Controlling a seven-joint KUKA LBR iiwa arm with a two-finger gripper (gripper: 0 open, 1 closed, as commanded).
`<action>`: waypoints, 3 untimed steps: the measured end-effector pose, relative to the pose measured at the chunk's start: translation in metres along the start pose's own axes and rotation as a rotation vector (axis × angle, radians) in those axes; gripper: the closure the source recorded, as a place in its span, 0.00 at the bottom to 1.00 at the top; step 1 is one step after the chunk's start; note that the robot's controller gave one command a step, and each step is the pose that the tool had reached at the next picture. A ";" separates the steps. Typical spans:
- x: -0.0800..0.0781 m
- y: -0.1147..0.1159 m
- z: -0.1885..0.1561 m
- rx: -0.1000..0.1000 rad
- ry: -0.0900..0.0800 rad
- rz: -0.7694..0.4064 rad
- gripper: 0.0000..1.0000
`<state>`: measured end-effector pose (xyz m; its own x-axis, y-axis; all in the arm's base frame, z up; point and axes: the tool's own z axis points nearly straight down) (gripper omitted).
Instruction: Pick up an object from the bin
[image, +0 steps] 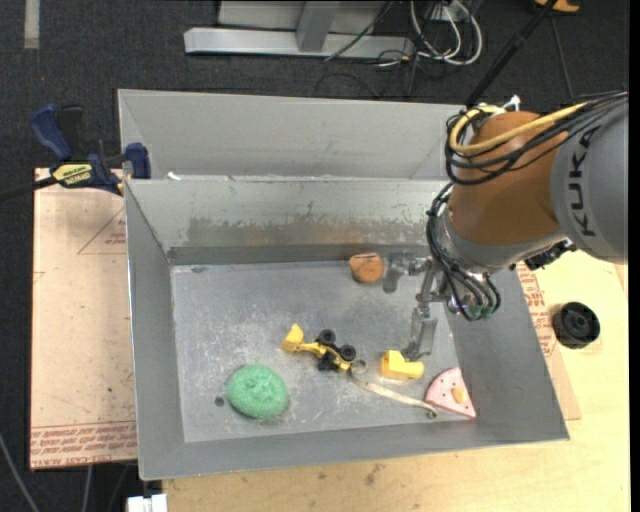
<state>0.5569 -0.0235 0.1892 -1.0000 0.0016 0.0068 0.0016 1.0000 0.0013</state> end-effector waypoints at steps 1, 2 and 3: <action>-0.002 0.000 -0.005 0.001 -0.008 -0.001 0.00; -0.018 0.018 0.024 0.003 -0.016 -0.054 0.00; -0.006 0.036 0.078 0.001 -0.011 -0.250 0.00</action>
Offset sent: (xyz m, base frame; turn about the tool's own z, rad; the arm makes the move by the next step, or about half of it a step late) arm 0.0516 0.0708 -0.1134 -0.2069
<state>0.5627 0.0127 0.1114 -0.9693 -0.2459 -0.0040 -0.2459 0.9693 0.0005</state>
